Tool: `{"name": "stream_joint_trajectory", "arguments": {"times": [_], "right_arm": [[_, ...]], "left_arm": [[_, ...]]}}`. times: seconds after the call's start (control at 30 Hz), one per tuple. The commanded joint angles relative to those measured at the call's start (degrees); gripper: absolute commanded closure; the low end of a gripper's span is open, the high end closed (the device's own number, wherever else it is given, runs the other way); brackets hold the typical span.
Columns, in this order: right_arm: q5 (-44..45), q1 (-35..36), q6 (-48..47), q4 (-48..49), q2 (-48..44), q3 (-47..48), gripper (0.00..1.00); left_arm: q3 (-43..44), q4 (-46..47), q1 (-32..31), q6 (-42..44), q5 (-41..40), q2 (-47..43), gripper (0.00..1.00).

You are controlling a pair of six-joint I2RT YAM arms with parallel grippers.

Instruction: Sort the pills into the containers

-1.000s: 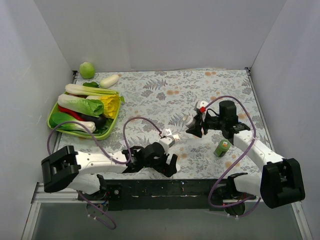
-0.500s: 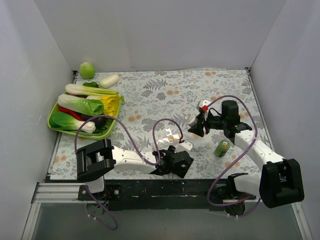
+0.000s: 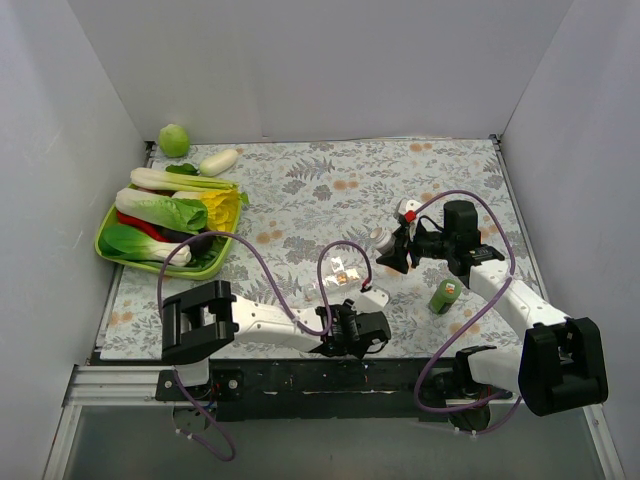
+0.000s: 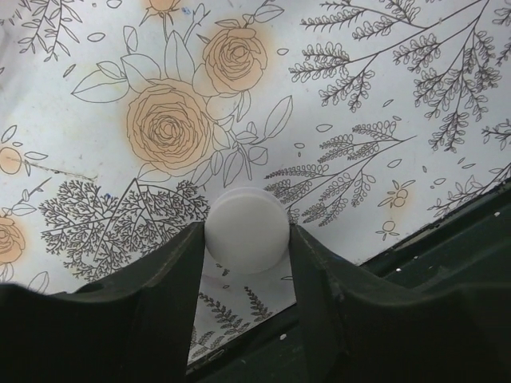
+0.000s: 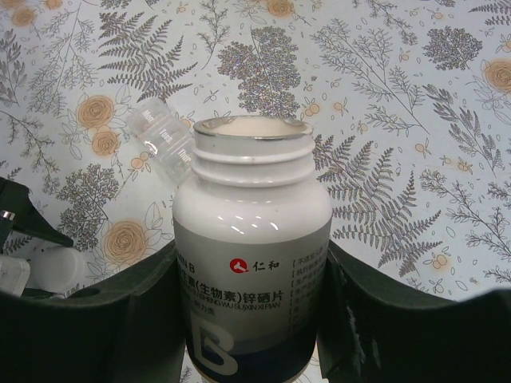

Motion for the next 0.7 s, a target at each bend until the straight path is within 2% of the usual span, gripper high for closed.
{"name": "stream_joint_trajectory", "arguments": {"times": [0.0, 0.1, 0.2, 0.33, 0.4, 0.53, 0.67], "right_arm": [[-1.5, -0.3, -0.3, 0.5, 0.2, 3.0, 0.99], [-1.3, -0.3, -0.6, 0.2, 0.3, 2.9, 0.99], [-1.4, -0.4, -0.9, 0.2, 0.3, 2.9, 0.99], [-1.9, -0.3, -1.7, 0.2, 0.6, 2.9, 0.99], [-2.1, -0.3, -2.2, -1.5, 0.7, 2.9, 0.99], [-3.5, -0.2, -4.1, -2.4, 1.1, 2.9, 0.99], [-5.1, 0.7, -7.8, -4.9, 1.7, 3.4, 0.99]], "left_arm": [[1.5, -4.0, -0.5, -0.9, -1.6, 1.4, 0.62], [2.1, -4.2, -0.5, -0.8, -1.5, 1.3, 0.73], [1.6, -4.0, -0.2, -0.9, -1.0, -0.6, 0.77], [-2.7, -0.7, 2.4, -1.3, 5.5, -8.0, 0.83], [-7.3, 3.6, 5.9, -1.7, 9.5, -12.7, 0.83], [-16.2, 12.8, 14.4, -3.9, 20.9, -29.4, 0.83], [-22.9, 20.7, 26.2, -8.1, 35.0, -41.2, 0.84]]}}
